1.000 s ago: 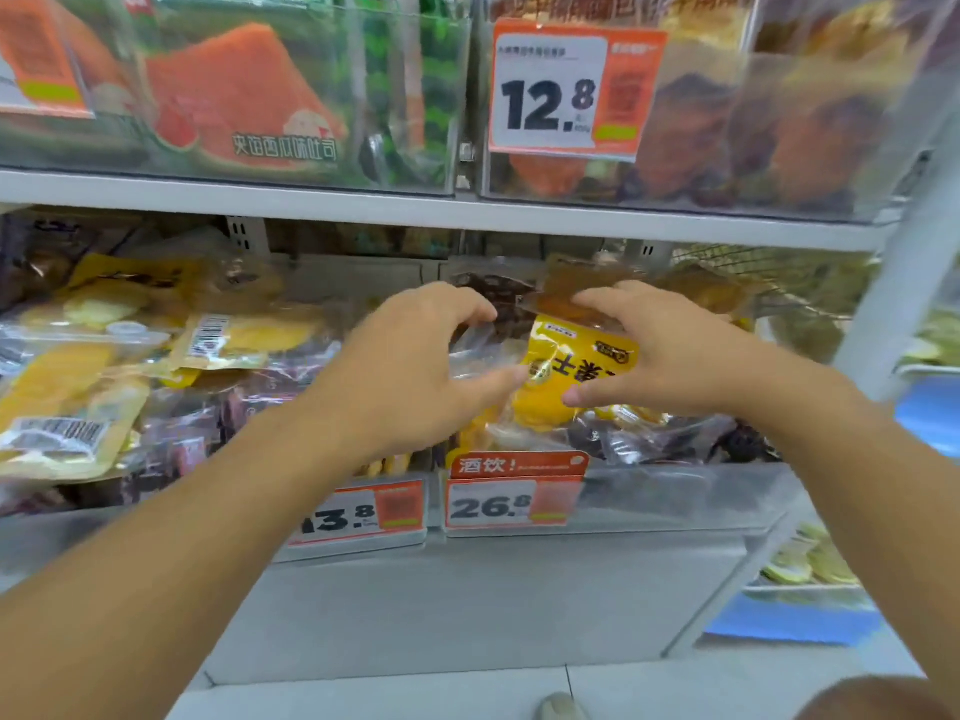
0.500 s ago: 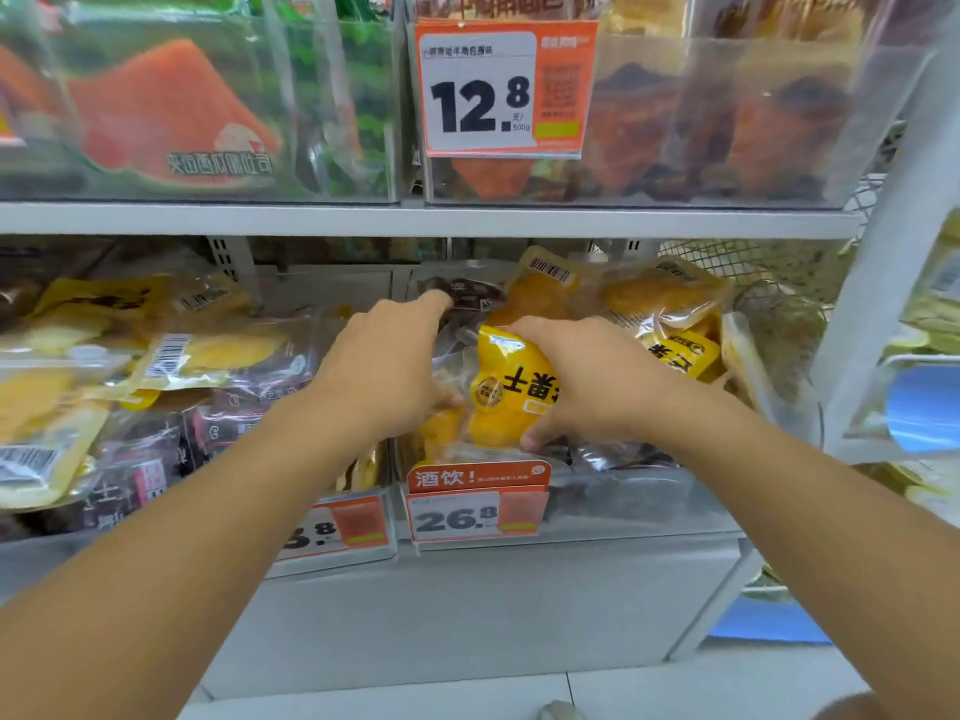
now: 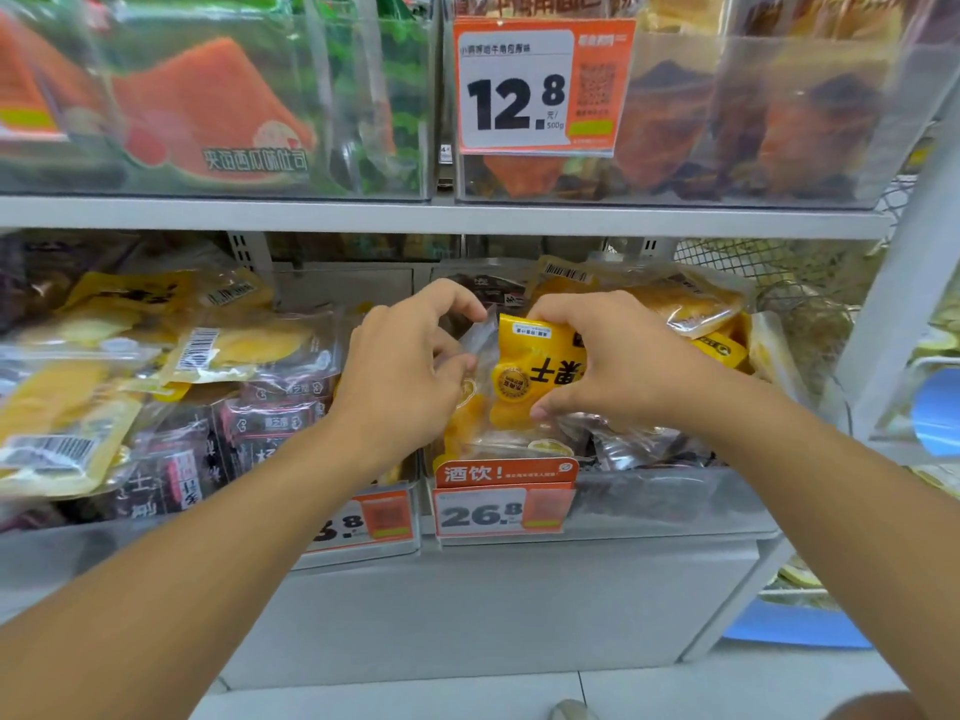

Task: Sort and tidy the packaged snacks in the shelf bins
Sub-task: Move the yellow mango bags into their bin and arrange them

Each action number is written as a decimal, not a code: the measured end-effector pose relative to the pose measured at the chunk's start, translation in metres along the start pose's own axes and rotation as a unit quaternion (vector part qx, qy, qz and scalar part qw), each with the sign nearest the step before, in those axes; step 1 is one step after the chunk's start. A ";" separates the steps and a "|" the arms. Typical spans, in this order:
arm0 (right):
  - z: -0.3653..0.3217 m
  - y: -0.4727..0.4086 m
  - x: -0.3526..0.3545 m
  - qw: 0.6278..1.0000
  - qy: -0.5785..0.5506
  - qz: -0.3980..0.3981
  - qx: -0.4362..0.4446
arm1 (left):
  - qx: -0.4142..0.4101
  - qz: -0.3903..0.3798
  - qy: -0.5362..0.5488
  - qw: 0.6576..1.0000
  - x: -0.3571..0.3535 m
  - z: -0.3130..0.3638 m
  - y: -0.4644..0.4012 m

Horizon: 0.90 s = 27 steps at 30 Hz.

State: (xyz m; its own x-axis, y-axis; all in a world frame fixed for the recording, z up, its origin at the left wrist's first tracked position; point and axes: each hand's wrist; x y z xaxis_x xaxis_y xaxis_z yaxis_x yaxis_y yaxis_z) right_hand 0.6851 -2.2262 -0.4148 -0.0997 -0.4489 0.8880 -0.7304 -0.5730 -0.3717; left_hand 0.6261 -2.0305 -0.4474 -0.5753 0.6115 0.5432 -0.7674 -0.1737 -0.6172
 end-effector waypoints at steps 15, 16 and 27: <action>-0.038 0.004 0.028 0.946 -0.168 0.265 0.086 | 0.170 -0.030 0.185 0.967 0.041 0.004 -0.017; -0.045 -0.001 0.020 0.943 -0.192 0.259 0.079 | 0.181 -0.017 0.262 0.948 0.046 0.003 -0.019; -0.003 0.003 0.003 0.956 0.246 0.023 -0.155 | -0.317 0.151 -0.129 0.928 0.031 -0.007 -0.006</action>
State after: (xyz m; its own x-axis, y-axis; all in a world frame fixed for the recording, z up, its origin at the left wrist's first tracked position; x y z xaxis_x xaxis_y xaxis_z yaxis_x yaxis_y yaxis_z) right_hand 0.6802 -2.2272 -0.4125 -0.3879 -0.0477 0.9205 -0.8749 -0.2953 -0.3839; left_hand 0.6156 -2.0049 -0.4310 -0.8481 0.3893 0.3594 -0.2876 0.2314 -0.9294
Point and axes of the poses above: each hand's wrist, its own y-axis away from the middle knuckle, its own x-axis out of the back of the hand, z = x × y, and after that the axes turned 8 degrees about z, right-handed
